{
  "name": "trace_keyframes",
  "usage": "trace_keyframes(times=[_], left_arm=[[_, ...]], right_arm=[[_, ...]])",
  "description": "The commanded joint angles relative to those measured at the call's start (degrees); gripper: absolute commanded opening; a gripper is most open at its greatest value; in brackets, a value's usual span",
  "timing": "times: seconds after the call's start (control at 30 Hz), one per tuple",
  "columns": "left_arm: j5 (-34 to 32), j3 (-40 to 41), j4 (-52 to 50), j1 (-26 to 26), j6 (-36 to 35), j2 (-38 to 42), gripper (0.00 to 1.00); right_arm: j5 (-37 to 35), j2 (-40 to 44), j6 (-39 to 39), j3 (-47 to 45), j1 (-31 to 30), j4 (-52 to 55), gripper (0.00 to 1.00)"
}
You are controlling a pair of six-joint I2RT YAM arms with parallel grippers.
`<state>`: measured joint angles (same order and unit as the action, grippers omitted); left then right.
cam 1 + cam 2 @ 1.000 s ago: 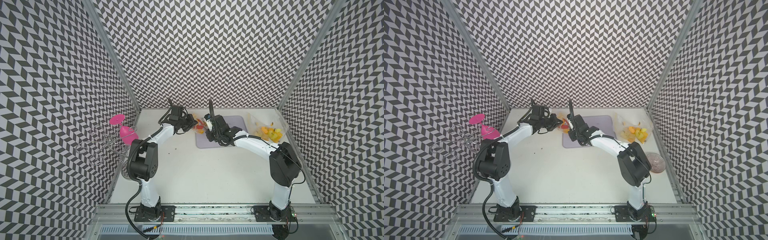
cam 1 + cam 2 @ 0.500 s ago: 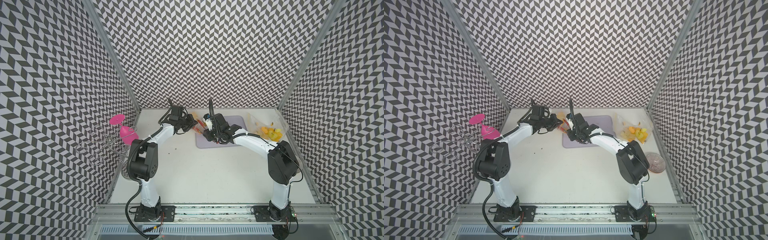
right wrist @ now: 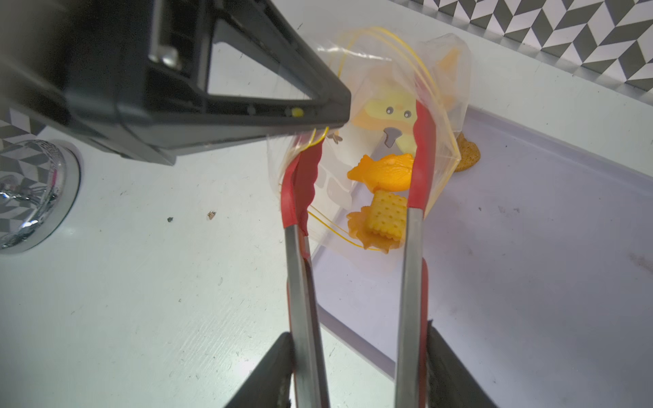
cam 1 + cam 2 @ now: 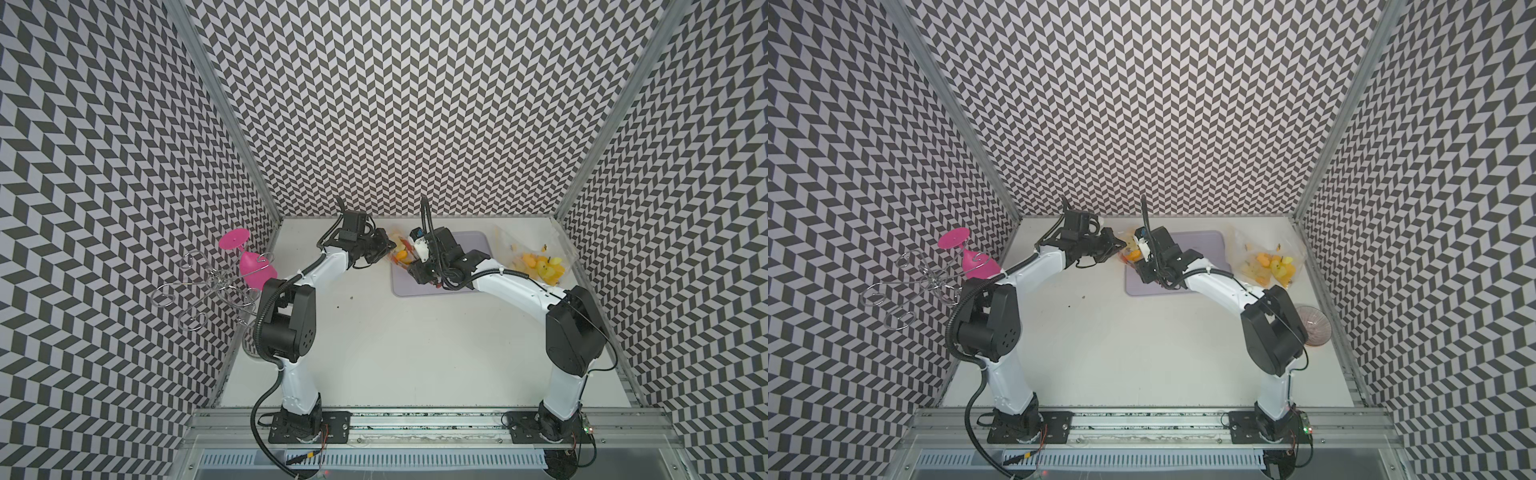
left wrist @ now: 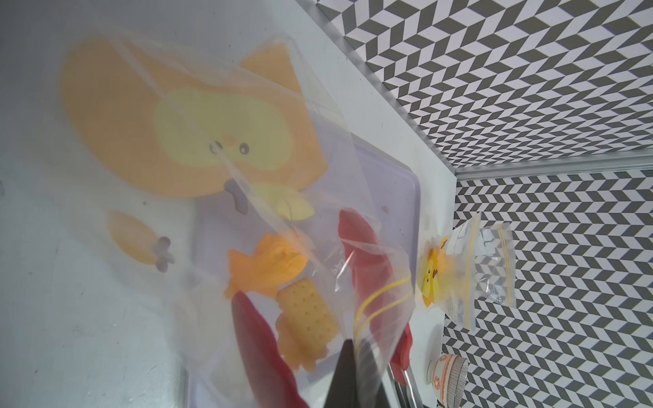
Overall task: Put the cookies into a resealable bag to prevent moisture
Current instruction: Place the cookie in the ziploc bag, then pick up the cookie from the tray.
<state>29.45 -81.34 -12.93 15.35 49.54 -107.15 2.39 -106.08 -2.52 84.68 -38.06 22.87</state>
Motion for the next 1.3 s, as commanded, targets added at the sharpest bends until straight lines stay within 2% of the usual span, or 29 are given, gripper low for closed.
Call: trace_keyframes(times=[0.0, 0.17, 0.47, 0.53, 0.63, 0.77, 0.93, 1.03, 1.27], left_arm=[[0.17, -0.19, -0.19, -0.15, -0.52, 0.85, 0.00], [0.25, -0.16, -0.17, -0.28, -0.57, 0.56, 0.00], [0.62, -0.45, -0.12, -1.62, -0.77, 0.34, 0.00], [0.78, -0.47, -0.09, -1.82, -0.82, 0.33, 0.00], [1.03, -0.49, -0.22, -2.23, -0.90, 0.42, 0.00], [1.45, -0.63, 0.01, -3.12, -0.85, 0.77, 0.00], [1.66, -0.94, -0.34, -3.75, -0.95, 1.41, 0.00], [1.75, -0.82, -0.34, -4.17, -0.94, 1.93, 0.00], [1.75, -0.09, -0.40, -4.71, -0.94, 2.60, 0.00]], right_arm=[[-0.23, 2.28, 0.76, 1.22, 0.18, -2.56, 0.46], [0.89, 5.70, 1.26, -1.98, 0.18, -1.88, 0.38], [1.87, 20.81, -2.99, -16.74, 0.16, -7.57, 0.38], [0.90, 24.98, -5.15, -21.23, 0.18, -11.29, 0.39], [-4.43, 29.06, -9.71, -27.26, 0.88, -16.40, 0.43], [-1.56, 23.69, -11.32, -24.91, 4.79, -13.49, 0.45], [2.99, 10.23, -8.55, -12.61, 7.09, -4.03, 0.45], [4.60, 4.40, -7.65, -7.38, 7.68, -2.52, 0.47], [6.53, -5.59, -6.89, 2.10, 8.52, 0.87, 0.61]])
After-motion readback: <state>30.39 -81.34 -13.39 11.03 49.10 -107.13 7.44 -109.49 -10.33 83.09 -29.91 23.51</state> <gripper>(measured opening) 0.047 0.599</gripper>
